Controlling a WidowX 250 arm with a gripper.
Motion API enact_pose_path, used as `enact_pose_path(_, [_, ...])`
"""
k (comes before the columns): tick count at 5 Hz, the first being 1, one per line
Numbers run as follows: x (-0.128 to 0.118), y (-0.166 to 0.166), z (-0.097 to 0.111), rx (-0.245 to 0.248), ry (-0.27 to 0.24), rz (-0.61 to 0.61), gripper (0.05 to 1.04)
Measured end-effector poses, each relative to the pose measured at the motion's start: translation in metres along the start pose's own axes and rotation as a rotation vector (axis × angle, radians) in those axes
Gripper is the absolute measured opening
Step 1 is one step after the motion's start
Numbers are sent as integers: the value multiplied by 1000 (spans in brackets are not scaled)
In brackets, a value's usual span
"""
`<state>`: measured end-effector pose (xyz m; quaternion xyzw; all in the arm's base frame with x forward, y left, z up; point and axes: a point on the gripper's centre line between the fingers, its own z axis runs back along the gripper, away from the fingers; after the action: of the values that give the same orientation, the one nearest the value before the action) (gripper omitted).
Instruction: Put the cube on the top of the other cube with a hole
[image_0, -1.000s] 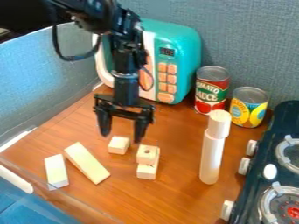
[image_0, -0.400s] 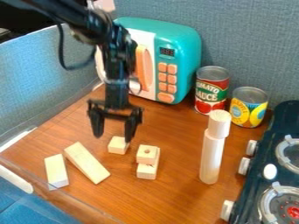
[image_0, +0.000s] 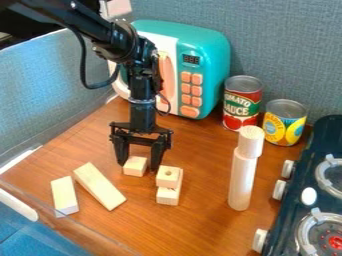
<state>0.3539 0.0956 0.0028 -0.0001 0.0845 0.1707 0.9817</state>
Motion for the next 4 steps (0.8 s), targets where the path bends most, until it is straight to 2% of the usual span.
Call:
enact_pose_path(1, [-4, -3, -1, -4, 3, -10, 684])
enact_pose_path(2, [-11, -1, 1, 1, -14, 5, 570])
enact_pose_path(3, [-19, 4, 6, 27, -3, 24, 569])
enact_pose_path(4, [-26, 7, 25, 33, -57, 57, 569])
